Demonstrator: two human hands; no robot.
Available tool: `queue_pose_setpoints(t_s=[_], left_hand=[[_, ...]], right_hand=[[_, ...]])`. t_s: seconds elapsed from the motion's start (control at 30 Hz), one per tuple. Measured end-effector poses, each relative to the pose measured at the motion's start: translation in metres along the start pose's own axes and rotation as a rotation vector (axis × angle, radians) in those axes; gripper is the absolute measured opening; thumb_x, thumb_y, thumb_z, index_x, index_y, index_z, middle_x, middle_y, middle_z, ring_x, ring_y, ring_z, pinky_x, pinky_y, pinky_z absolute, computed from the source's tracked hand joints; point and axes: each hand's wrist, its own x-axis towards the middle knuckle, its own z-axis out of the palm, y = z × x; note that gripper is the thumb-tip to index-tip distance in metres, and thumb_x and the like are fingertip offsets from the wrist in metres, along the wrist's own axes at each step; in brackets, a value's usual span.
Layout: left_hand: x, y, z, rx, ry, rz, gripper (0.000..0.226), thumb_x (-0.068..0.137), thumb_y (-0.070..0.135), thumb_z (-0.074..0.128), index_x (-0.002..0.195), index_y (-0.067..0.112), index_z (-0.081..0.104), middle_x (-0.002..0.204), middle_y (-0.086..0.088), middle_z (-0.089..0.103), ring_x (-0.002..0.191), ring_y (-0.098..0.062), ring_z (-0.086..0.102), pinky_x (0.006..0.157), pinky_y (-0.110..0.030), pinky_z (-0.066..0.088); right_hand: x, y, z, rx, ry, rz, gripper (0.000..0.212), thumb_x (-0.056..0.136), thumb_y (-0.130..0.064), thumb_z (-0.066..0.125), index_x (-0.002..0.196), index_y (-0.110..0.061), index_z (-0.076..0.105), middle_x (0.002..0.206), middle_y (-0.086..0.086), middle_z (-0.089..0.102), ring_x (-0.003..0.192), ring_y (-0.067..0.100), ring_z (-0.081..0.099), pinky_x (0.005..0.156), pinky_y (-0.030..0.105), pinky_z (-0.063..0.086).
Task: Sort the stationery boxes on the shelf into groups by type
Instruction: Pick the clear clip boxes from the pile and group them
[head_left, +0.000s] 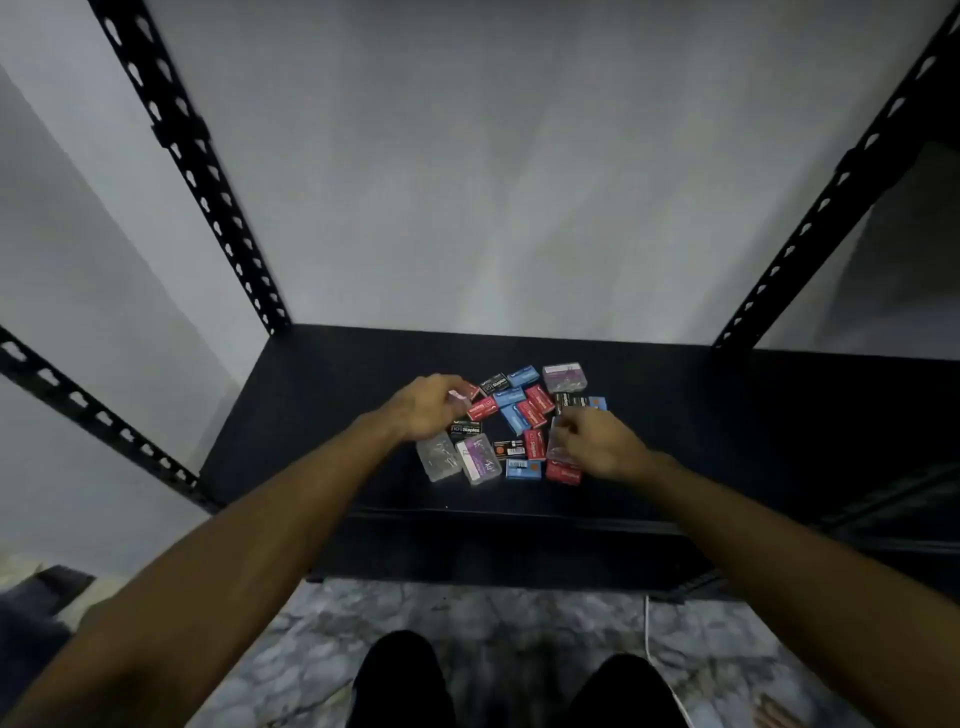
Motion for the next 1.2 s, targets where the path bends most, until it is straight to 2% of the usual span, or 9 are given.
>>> queue_pose_setpoints(t_s=[0.1, 0.23, 0.33, 0.47, 0.63, 0.77, 0.9, 1.1, 1.2], left_hand=[[0.015, -0.011, 0.019, 0.033, 0.081, 0.049, 0.028, 0.100, 0.035, 0.051, 0.125, 0.025, 0.055, 0.106, 0.001, 0.067, 0.089, -0.013, 0.067, 0.079, -0.038, 0.059], [0.030, -0.034, 0.047, 0.105, 0.203, 0.125, 0.032, 0.099, 0.038, 0.050, 0.128, 0.027, 0.055, 0.111, 0.003, 0.067, 0.092, -0.009, 0.065, 0.078, -0.039, 0.059], [0.035, -0.047, 0.064, 0.223, 0.321, 0.197, 0.034, 0.099, 0.039, 0.049, 0.130, 0.027, 0.056, 0.120, 0.001, 0.062, 0.105, -0.013, 0.060, 0.089, -0.043, 0.054], [0.032, -0.056, 0.082, 0.354, 0.463, 0.318, 0.039, 0.100, 0.040, 0.048, 0.134, 0.022, 0.055, 0.122, -0.003, 0.059, 0.111, -0.017, 0.051, 0.095, -0.038, 0.043], [0.025, -0.061, 0.106, 0.345, 0.481, 0.419, 0.051, 0.096, 0.051, 0.049, 0.140, 0.024, 0.052, 0.137, -0.002, 0.056, 0.125, -0.016, 0.048, 0.107, -0.042, 0.037], [0.020, -0.056, 0.120, 0.410, 0.429, 0.376, 0.063, 0.090, 0.061, 0.052, 0.143, 0.026, 0.048, 0.144, -0.003, 0.051, 0.130, -0.020, 0.047, 0.111, -0.049, 0.034], [0.022, -0.061, 0.124, 0.464, 0.373, 0.300, 0.067, 0.085, 0.070, 0.048, 0.137, 0.029, 0.054, 0.136, -0.004, 0.054, 0.122, -0.021, 0.051, 0.100, -0.045, 0.044], [0.025, -0.062, 0.122, 0.484, 0.331, 0.272, 0.068, 0.084, 0.066, 0.058, 0.142, 0.032, 0.048, 0.143, -0.003, 0.052, 0.129, -0.021, 0.048, 0.106, -0.049, 0.040], [0.025, -0.060, 0.120, 0.412, 0.334, 0.271, 0.079, 0.079, 0.061, 0.068, 0.147, 0.033, 0.041, 0.148, 0.000, 0.048, 0.132, -0.021, 0.046, 0.107, -0.048, 0.040]], right_hand=[[0.017, 0.005, 0.013, -0.036, 0.090, -0.072, 0.025, 0.101, -0.037, 0.050, 0.110, -0.018, 0.064, 0.107, 0.000, 0.067, 0.091, 0.015, 0.066, 0.084, 0.039, 0.056], [0.033, 0.024, 0.039, -0.088, 0.206, -0.132, 0.026, 0.100, -0.039, 0.050, 0.109, -0.019, 0.064, 0.115, 0.001, 0.058, 0.099, 0.016, 0.061, 0.085, 0.036, 0.053], [0.039, 0.043, 0.062, -0.106, 0.331, -0.185, 0.027, 0.100, -0.038, 0.049, 0.113, -0.019, 0.062, 0.117, -0.001, 0.055, 0.107, 0.014, 0.053, 0.088, 0.031, 0.044], [0.049, 0.060, 0.089, -0.198, 0.511, -0.277, 0.029, 0.100, -0.038, 0.049, 0.117, -0.019, 0.062, 0.119, -0.001, 0.057, 0.111, 0.014, 0.051, 0.088, 0.028, 0.040], [0.055, 0.079, 0.104, -0.283, 0.658, -0.296, 0.033, 0.099, -0.039, 0.048, 0.122, -0.022, 0.062, 0.125, 0.000, 0.057, 0.114, 0.016, 0.050, 0.094, 0.032, 0.038], [0.048, 0.089, 0.109, -0.300, 0.653, -0.301, 0.031, 0.100, -0.038, 0.048, 0.122, -0.022, 0.062, 0.126, 0.000, 0.056, 0.117, 0.016, 0.048, 0.099, 0.035, 0.036], [0.041, 0.093, 0.107, -0.320, 0.599, -0.285, 0.037, 0.102, -0.035, 0.042, 0.134, -0.021, 0.057, 0.135, 0.002, 0.053, 0.122, 0.019, 0.046, 0.102, 0.040, 0.037], [0.036, 0.096, 0.093, -0.315, 0.436, -0.218, 0.045, 0.104, -0.037, 0.040, 0.147, -0.022, 0.044, 0.146, 0.004, 0.047, 0.129, 0.023, 0.043, 0.108, 0.045, 0.037], [0.037, 0.094, 0.084, -0.274, 0.373, -0.212, 0.047, 0.102, -0.036, 0.046, 0.146, -0.022, 0.044, 0.146, 0.005, 0.048, 0.125, 0.021, 0.048, 0.105, 0.043, 0.043]])
